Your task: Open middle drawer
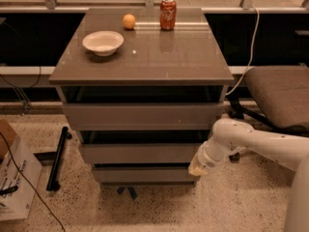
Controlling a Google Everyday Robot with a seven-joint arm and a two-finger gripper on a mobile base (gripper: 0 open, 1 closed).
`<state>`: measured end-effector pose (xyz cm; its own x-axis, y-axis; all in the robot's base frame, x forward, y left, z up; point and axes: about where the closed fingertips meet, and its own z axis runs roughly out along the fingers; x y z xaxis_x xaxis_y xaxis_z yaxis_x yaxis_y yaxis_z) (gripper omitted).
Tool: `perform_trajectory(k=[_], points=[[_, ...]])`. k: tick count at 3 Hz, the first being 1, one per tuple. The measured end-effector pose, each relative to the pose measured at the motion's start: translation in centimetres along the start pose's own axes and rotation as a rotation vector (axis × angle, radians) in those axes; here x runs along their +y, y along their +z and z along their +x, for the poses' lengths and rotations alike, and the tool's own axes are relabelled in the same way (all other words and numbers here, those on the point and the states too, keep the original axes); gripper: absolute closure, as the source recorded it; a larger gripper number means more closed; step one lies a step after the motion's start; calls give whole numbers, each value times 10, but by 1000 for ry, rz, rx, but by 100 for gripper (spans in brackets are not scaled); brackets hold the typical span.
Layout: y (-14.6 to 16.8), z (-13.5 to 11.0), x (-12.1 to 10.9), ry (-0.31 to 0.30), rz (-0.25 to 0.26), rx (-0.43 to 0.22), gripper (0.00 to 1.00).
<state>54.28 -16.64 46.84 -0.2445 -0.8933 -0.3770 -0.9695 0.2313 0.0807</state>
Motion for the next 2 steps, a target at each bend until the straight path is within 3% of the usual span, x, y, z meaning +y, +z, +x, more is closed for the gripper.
perform_trajectory(k=[1,2], points=[[-27,9,43,65,-27,24,61],[-23,6,39,55,-19,26,38]])
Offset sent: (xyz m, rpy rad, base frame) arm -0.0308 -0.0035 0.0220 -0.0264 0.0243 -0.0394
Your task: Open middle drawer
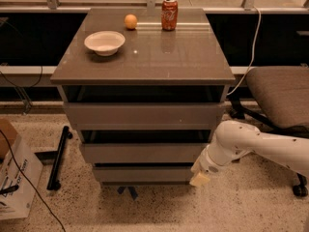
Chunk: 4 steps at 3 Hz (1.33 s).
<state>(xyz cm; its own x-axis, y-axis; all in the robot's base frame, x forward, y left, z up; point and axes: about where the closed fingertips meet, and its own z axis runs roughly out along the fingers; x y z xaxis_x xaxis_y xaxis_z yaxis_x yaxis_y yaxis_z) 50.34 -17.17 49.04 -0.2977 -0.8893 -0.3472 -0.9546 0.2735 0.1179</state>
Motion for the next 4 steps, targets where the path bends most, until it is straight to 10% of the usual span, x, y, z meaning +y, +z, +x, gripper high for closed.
perform_trajectory(k=[2,4], points=[[29,-22,-47,-63,74,11,0],[49,-31,-93,-69,122,-19,0]])
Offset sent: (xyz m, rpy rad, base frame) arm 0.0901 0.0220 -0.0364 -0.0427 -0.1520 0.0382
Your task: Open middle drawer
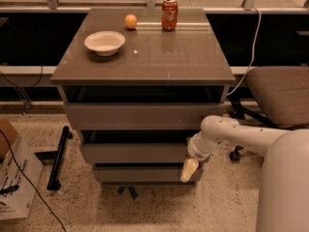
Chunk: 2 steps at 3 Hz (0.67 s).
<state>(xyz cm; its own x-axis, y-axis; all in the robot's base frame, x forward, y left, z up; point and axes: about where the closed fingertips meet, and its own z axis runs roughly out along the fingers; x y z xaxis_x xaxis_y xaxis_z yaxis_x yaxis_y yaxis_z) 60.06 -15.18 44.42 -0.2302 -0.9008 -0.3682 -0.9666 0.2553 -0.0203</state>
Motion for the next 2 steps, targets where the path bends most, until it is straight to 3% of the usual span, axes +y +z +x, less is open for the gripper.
perform_trajectory(k=[1,2], points=[[13,3,-16,11,-3,-11,0],[23,10,-16,-3,-35,10,19]])
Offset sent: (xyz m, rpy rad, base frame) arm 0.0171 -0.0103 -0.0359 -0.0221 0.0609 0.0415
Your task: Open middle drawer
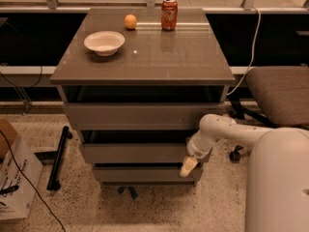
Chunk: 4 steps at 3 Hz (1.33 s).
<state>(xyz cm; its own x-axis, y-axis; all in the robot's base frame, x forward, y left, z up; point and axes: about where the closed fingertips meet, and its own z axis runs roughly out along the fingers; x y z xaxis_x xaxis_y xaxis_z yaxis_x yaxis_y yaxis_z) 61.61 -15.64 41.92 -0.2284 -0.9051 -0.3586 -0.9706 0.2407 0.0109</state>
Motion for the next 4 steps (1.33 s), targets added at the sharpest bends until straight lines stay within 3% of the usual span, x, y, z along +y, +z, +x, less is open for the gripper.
perform_trajectory(k=[1,3,4], points=[[11,14,12,-6,-50,34,42],[6,12,13,-6,-50,34,89],[3,11,13,-6,-50,34,91]])
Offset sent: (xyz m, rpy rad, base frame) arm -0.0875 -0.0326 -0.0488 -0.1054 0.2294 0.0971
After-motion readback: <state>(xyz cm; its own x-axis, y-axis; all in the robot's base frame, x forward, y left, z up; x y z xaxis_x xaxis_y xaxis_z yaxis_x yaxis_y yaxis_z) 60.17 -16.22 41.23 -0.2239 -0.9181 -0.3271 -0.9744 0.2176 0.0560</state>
